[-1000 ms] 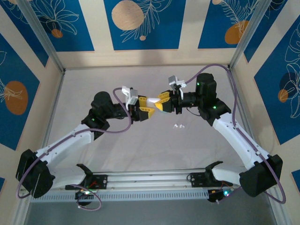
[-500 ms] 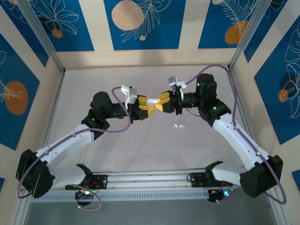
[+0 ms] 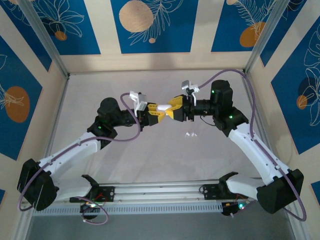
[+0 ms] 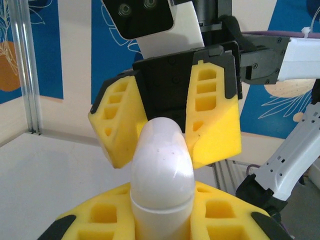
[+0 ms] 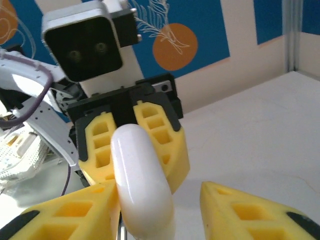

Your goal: Insert wireless bluetooth earbuds into charging case

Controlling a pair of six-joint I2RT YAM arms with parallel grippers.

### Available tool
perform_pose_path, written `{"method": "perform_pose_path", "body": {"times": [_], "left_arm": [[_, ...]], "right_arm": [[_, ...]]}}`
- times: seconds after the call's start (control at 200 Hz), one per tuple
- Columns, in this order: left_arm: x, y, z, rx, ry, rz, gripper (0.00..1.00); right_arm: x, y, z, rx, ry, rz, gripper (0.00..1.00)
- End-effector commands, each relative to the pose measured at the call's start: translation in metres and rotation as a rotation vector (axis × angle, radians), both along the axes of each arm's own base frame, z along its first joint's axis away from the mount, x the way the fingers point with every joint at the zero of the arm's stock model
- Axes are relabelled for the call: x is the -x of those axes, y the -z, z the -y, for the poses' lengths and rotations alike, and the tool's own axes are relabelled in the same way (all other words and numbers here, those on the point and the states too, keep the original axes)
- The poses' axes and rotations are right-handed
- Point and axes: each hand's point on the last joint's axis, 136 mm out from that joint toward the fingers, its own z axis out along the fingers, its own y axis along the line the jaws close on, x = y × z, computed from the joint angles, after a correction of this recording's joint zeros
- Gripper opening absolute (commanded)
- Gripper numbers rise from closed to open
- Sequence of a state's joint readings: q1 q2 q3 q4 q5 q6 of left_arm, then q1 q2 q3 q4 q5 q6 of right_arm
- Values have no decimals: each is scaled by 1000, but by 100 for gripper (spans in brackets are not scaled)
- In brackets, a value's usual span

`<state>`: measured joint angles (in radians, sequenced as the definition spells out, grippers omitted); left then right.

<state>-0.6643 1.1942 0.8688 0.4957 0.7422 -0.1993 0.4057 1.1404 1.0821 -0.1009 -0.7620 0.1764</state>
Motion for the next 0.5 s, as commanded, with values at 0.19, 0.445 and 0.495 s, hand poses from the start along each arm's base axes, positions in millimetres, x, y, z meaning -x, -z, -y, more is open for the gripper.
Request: {"method": "perform_pose_path", "body": {"times": [0.19, 0.445, 0.495], "left_arm": [[17, -20, -3, 26, 35, 103, 16], [5, -9, -8, 7, -53, 99, 19], [-2, -3, -10, -11, -96, 93, 19]], "right_arm": [[-34, 2, 10, 16, 134, -244, 54], [-27, -15, 13, -13, 110, -261, 56], [-22, -22, 16, -25, 117, -251, 57]]}}
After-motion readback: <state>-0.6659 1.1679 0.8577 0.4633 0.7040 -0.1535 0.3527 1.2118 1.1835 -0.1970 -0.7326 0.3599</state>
